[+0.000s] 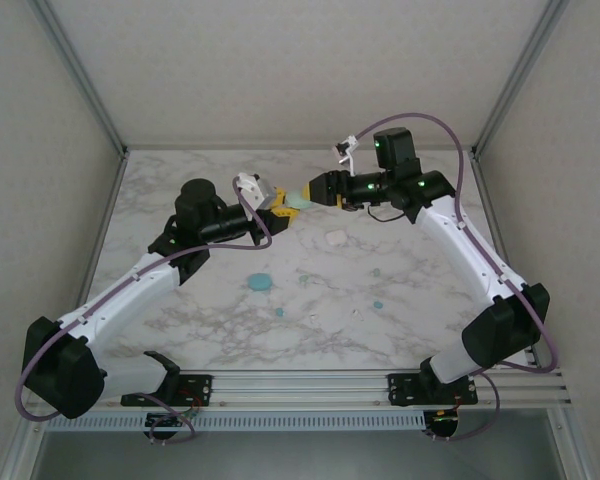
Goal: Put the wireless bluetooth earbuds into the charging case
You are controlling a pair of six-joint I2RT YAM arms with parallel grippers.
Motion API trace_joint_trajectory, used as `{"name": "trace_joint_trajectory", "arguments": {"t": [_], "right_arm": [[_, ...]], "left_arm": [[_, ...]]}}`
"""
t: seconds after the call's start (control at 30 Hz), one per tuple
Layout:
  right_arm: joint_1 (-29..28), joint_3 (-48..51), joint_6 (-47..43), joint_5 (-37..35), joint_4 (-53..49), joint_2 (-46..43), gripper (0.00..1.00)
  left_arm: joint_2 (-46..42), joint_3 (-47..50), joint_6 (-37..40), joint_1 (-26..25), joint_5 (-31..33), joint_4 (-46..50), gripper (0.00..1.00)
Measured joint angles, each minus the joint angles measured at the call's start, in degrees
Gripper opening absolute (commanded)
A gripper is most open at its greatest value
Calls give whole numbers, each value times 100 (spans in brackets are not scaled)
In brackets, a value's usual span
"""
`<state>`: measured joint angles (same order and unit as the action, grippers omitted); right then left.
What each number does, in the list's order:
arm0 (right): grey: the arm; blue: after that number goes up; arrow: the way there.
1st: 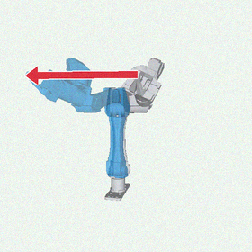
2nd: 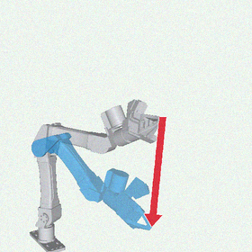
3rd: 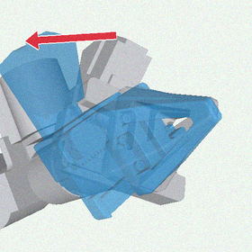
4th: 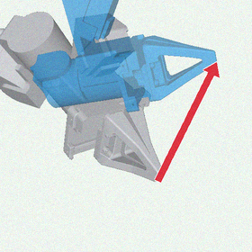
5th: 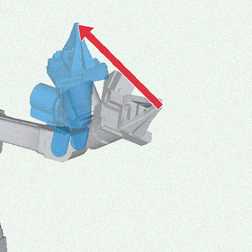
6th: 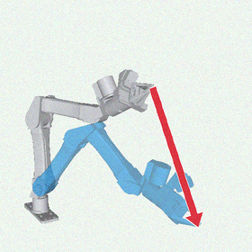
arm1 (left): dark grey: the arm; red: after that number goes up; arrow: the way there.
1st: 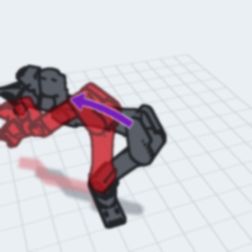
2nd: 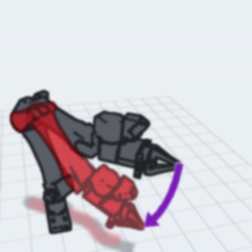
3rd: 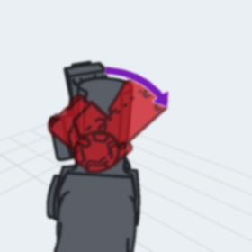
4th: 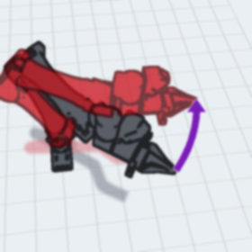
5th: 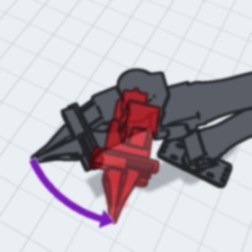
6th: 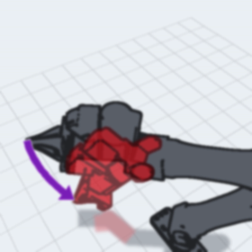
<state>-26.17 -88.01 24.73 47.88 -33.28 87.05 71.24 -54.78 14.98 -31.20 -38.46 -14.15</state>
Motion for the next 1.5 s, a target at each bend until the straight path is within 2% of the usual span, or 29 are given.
{"name": "trace_joint_trajectory", "arguments": {"t": [0.37,0.7,0.8,0.87,1.0,1.23,1.33,1.43,1.5], "right_arm": [[-2,166,651,1047,525,9,54],[0,317,1137,1244,951,11,55],[4,339,1368,1246,1126,17,52],[11,339,1467,1263,1169,24,44],[44,385,1657,1338,1296,28,42],[52,404,1880,1388,1458,28,32],[55,433,1996,1388,1567,28,24],[59,575,2199,1392,1884,22,20],[57,719,2404,1390,2142,4,20]], "left_arm": [[0,-140,-44,-26,0,-107,24],[0,-195,-2,-26,-20,-31,25],[0,-210,24,-26,-22,-20,25],[0,-214,46,-26,-22,-20,25],[0,-223,72,-26,-13,-4,26],[0,-229,133,-26,24,111,32],[0,-245,149,-22,46,131,34],[2,-254,144,-22,111,155,43],[13,-254,127,-22,138,168,44]]}}
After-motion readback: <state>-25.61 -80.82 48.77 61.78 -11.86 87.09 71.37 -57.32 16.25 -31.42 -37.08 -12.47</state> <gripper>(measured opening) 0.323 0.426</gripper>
